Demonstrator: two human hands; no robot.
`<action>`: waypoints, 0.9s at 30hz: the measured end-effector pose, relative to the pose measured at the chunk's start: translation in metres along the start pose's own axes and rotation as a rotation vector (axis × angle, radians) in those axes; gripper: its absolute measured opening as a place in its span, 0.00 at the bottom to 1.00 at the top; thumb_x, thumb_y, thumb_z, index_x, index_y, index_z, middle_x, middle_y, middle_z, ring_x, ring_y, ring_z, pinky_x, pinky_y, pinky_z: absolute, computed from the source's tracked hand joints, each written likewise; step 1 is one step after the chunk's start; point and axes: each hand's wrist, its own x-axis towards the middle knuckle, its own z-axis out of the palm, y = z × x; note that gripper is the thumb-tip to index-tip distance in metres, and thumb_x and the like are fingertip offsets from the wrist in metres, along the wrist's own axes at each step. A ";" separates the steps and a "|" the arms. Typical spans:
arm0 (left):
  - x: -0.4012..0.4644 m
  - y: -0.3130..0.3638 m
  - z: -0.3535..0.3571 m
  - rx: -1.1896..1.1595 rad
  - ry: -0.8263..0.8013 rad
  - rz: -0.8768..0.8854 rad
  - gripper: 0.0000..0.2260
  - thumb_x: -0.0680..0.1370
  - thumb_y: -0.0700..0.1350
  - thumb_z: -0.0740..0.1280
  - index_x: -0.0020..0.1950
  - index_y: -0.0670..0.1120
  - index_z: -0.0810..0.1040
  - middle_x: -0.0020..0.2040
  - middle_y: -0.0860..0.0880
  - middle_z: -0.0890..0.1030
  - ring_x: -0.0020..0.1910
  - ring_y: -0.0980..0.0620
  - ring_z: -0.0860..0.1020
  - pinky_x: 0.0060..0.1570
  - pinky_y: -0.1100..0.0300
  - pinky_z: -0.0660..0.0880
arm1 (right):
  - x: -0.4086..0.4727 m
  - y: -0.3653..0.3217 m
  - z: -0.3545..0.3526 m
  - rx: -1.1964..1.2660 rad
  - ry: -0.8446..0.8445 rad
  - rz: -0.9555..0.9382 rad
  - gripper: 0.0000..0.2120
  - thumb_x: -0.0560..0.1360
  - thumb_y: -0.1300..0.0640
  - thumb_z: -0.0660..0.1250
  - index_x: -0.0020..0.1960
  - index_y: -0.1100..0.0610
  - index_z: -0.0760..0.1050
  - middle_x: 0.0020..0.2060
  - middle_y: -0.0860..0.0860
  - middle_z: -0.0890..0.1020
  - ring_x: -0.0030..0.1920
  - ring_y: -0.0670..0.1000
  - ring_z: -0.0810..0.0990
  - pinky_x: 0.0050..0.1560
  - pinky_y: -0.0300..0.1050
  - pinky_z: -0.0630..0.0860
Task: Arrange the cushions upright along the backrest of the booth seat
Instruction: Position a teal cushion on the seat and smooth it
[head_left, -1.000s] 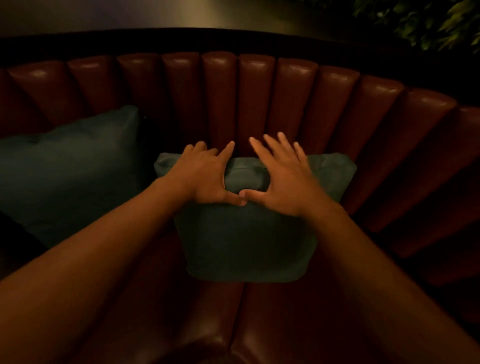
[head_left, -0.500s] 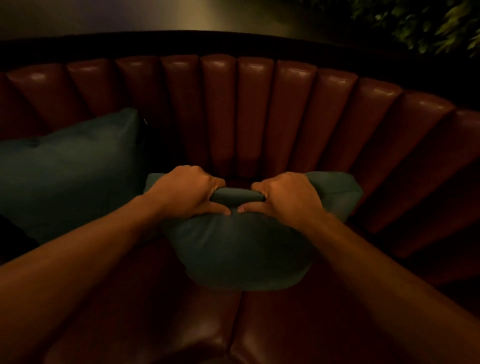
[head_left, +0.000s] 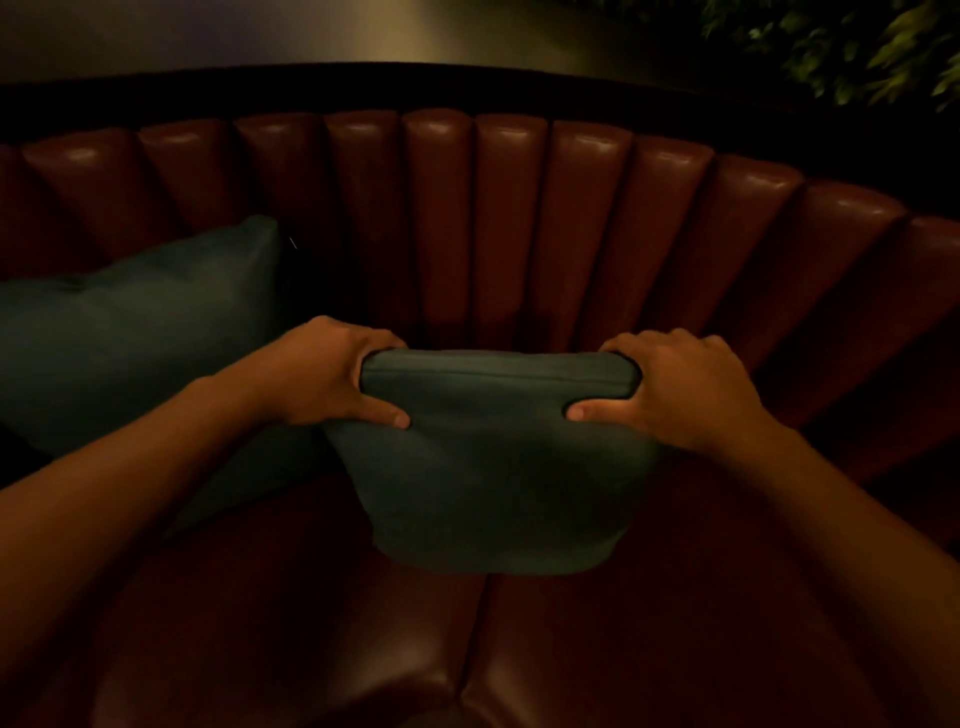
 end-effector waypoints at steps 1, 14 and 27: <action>0.000 0.001 0.002 -0.006 0.025 0.009 0.28 0.65 0.73 0.71 0.59 0.58 0.78 0.49 0.60 0.83 0.47 0.63 0.81 0.50 0.63 0.77 | -0.002 0.000 0.003 -0.006 0.028 -0.013 0.43 0.61 0.12 0.50 0.59 0.41 0.76 0.52 0.45 0.82 0.54 0.52 0.79 0.55 0.52 0.69; -0.007 -0.019 0.009 -0.011 0.034 -0.004 0.40 0.63 0.77 0.68 0.71 0.64 0.67 0.62 0.62 0.77 0.59 0.60 0.75 0.61 0.57 0.74 | -0.003 -0.003 0.021 0.068 0.219 -0.041 0.40 0.67 0.16 0.51 0.63 0.40 0.77 0.56 0.42 0.84 0.54 0.51 0.80 0.53 0.50 0.67; 0.006 -0.036 0.017 -0.091 0.068 0.031 0.32 0.66 0.68 0.73 0.68 0.61 0.72 0.60 0.60 0.80 0.58 0.58 0.78 0.60 0.55 0.75 | 0.005 -0.010 0.033 0.049 0.264 -0.016 0.31 0.72 0.23 0.57 0.59 0.43 0.82 0.53 0.43 0.86 0.53 0.52 0.82 0.54 0.50 0.67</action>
